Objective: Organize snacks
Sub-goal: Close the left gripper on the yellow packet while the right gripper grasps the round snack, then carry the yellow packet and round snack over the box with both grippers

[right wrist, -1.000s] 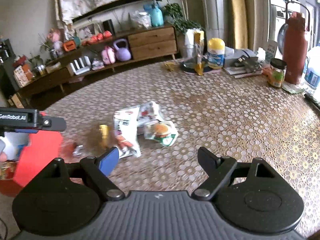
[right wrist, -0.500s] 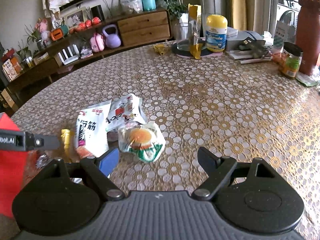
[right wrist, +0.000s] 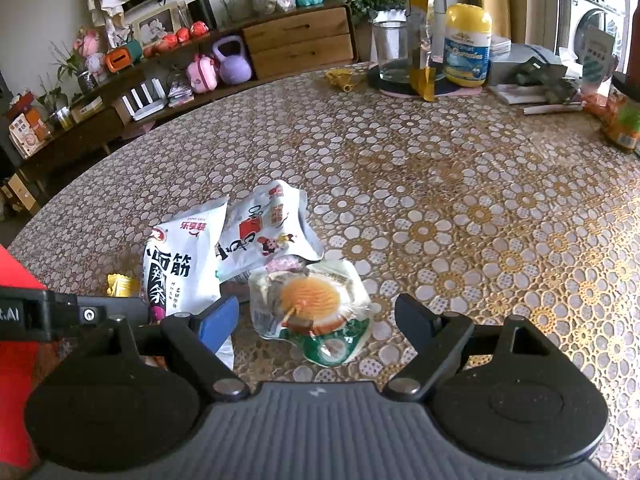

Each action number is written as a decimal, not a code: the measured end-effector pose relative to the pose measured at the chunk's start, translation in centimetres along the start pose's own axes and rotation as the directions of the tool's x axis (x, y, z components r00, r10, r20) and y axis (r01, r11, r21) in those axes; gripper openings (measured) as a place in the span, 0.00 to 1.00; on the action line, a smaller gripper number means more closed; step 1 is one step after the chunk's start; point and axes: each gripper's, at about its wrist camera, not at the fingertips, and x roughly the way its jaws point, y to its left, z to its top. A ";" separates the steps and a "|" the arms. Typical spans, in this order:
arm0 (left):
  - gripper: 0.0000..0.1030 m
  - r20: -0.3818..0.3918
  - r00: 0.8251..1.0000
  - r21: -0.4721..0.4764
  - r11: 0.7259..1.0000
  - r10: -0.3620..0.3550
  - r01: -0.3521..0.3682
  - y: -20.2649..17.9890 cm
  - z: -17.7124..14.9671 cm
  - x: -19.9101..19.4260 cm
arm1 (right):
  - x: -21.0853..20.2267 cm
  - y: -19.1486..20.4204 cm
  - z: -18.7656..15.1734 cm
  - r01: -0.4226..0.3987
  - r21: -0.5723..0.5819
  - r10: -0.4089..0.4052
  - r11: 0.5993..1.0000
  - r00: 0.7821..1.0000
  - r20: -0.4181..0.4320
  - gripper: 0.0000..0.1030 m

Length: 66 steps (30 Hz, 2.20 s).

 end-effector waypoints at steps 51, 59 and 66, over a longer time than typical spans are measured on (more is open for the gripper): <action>0.04 0.110 0.993 0.071 0.996 0.043 -0.051 1.3 -8.7 -20.5 | -22.6 11.6 -6.7 -0.110 -0.138 0.121 0.984 0.990 0.076 0.57; 0.04 0.153 0.987 0.082 0.995 0.050 -0.063 3.8 -9.8 -24.7 | -25.2 16.1 -7.5 -0.154 -0.192 0.174 0.969 0.980 0.092 0.57; 0.04 0.187 0.980 0.071 0.994 0.070 -0.085 6.9 -10.5 -28.2 | -25.8 20.6 -8.0 -0.187 -0.242 0.212 0.952 0.974 0.083 0.57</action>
